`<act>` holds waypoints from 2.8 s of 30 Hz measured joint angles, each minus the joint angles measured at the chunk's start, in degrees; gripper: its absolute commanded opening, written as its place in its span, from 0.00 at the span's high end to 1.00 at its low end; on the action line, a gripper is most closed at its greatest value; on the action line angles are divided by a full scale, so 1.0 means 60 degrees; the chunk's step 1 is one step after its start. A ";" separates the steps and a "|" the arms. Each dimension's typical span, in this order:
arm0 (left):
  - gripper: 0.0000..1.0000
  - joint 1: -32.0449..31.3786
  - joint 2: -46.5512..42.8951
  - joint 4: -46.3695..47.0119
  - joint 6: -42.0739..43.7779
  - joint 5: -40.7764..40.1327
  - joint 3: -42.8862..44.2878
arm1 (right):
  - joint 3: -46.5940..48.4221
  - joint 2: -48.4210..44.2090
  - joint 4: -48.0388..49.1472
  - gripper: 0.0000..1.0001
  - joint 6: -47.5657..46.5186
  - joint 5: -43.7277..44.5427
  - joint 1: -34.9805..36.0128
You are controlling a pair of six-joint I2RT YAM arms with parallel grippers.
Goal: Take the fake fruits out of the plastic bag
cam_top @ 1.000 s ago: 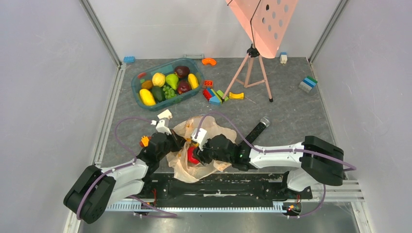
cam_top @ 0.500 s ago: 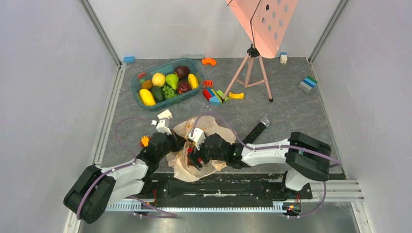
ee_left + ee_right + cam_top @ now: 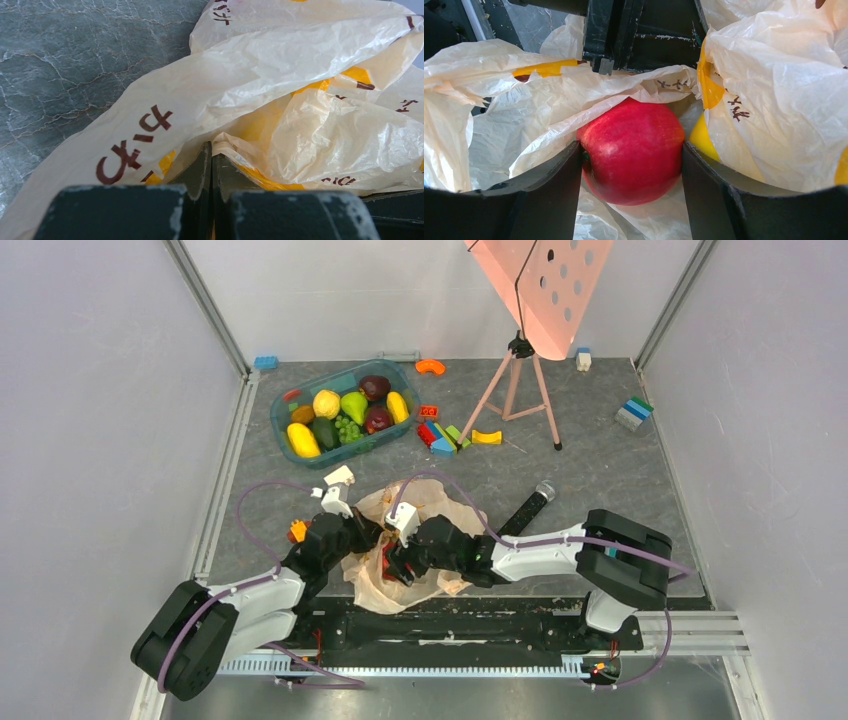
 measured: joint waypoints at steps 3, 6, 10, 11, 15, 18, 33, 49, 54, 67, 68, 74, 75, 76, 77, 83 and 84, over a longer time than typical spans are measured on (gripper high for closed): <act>0.98 0.0000 0.0004 0.0000 0.0000 0.0000 0.0000 | -0.0004 -0.0106 -0.0146 0.43 0.0000 0.0029 0.0000; 0.98 0.0000 0.0025 0.0000 0.0000 0.0004 0.0000 | -0.0036 -0.0506 -0.0506 0.44 -0.0025 0.0084 0.0000; 0.98 0.0000 0.0033 -0.0004 0.0000 0.0004 0.0000 | -0.0087 -0.1370 -0.0914 0.44 -0.0095 0.0098 0.0000; 0.98 0.0000 0.0036 -0.0004 0.0000 0.0004 0.0000 | -0.0095 -0.1654 -0.1031 0.44 -0.0113 0.0098 0.0000; 0.98 0.0000 0.0036 -0.0007 0.0000 0.0004 0.0000 | -0.0102 -0.2415 -0.1370 0.44 -0.0204 0.0098 0.0000; 0.98 0.0000 0.0036 -0.0007 0.0000 0.0004 0.0000 | -0.0102 -0.2845 -0.1603 0.45 -0.0259 0.0044 0.0000; 0.98 0.0000 0.0127 -0.0015 0.0000 0.0000 0.0000 | 0.2437 -0.2284 -0.2998 0.47 -0.0681 -0.0011 -0.0313; 0.98 0.0000 0.0251 -0.0051 -0.0004 -0.0025 0.0000 | 0.6430 0.0572 -0.4863 0.48 -0.1333 -0.0976 -0.2714; 0.98 0.0000 0.0248 -0.0095 -0.0004 -0.0022 0.0000 | 0.8550 0.2342 -0.5027 0.47 -0.1796 -0.1268 -0.3406; 0.98 0.0000 0.0102 -0.0146 0.0018 0.0011 0.0000 | 1.0816 0.5147 -0.4233 0.48 -0.2262 -0.1639 -0.4557; 0.98 0.0000 0.0095 -0.0149 0.0033 0.0007 0.0000 | 1.0881 0.5271 -0.4120 0.48 -0.2277 -0.1614 -0.4641; 0.98 0.0000 0.0084 -0.0160 0.0120 0.0004 0.0000 | 1.1511 0.6102 -0.3435 0.46 -0.2386 -0.1337 -0.5031; 0.98 0.0000 0.0076 -0.0164 0.0127 0.0004 0.0000 | 1.1602 0.6244 -0.3319 0.46 -0.2412 -0.1260 -0.5082; 0.98 0.0000 0.0055 -0.0171 0.0153 0.0004 0.0000 | 1.1701 0.6400 -0.3206 0.45 -0.2433 -0.1177 -0.5125; 0.98 0.0000 0.0044 -0.0171 0.0168 0.0004 0.0000 | 1.1766 0.6535 -0.3115 0.45 -0.2437 -0.1129 -0.5155; 0.98 0.0000 0.0004 -0.0189 0.0175 -0.0004 0.0000 | 1.1872 0.7100 -0.2674 0.36 -0.2419 -0.0973 -0.5293; 0.98 0.0000 0.0000 -0.0193 0.0175 -0.0004 0.0000 | 1.1872 0.7158 -0.2616 0.33 -0.2422 -0.0965 -0.5315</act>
